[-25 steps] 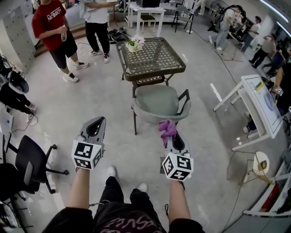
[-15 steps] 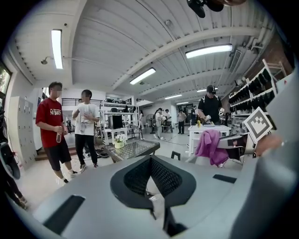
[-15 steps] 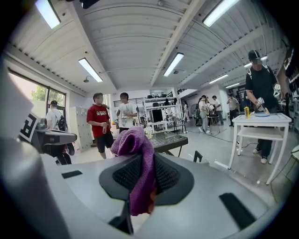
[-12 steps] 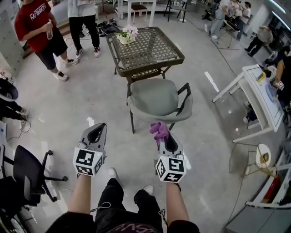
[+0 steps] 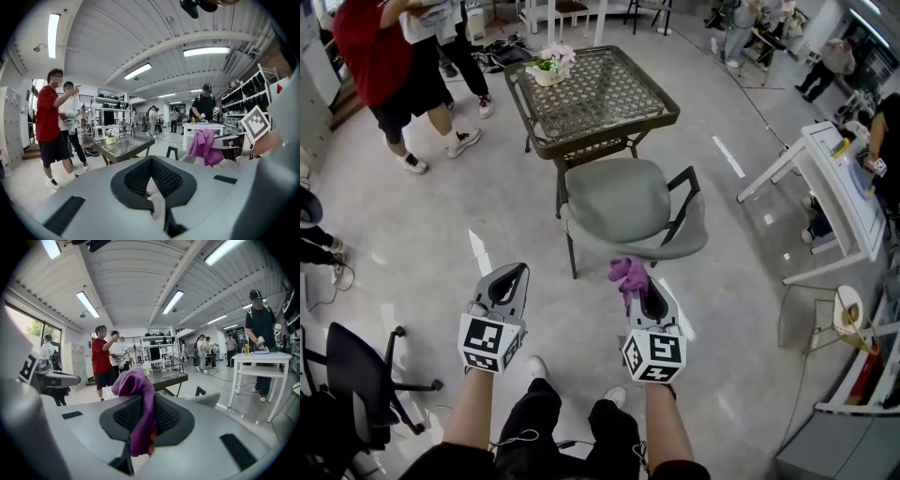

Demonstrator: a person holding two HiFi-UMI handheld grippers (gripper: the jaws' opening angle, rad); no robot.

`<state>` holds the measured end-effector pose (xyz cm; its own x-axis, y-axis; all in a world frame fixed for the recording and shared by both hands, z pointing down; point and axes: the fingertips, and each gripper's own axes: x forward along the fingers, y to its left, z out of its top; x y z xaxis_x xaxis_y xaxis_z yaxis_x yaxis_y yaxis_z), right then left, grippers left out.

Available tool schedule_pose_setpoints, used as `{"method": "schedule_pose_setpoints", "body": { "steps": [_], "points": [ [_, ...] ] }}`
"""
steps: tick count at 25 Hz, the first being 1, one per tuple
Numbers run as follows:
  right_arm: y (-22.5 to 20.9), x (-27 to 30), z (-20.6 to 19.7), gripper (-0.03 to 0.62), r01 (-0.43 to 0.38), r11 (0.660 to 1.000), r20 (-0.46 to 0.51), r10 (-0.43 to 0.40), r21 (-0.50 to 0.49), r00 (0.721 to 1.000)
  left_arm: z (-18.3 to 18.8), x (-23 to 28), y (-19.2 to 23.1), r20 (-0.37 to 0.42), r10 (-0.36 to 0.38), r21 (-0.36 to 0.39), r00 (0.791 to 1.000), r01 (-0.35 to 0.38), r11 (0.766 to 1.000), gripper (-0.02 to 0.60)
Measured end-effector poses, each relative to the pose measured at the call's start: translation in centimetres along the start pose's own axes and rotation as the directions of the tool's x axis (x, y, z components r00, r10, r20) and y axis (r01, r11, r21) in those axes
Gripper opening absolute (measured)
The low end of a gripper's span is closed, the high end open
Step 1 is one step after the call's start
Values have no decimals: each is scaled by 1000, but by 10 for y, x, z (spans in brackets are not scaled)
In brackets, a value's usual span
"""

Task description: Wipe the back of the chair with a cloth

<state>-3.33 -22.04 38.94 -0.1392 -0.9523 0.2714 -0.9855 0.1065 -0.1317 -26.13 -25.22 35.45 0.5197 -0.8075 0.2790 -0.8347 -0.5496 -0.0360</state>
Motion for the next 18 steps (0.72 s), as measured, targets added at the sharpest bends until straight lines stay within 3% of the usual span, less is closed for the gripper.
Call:
{"method": "schedule_pose_setpoints", "body": {
  "steps": [4,9,18],
  "points": [
    [-5,10,-11,77,12,1000,23,-12,16,1000,-1,11,-6,41,-30,29,999,29,999,9],
    [-11,21,-38,78,-44,999,40,44,-5,998,-27,27,-19,62,11,42,998,-14,999,9],
    [-31,52,-68,77,-116,993,56,116,-9,992,-81,47,-45,12,56,51,998,-57,997,9]
  ]
}}
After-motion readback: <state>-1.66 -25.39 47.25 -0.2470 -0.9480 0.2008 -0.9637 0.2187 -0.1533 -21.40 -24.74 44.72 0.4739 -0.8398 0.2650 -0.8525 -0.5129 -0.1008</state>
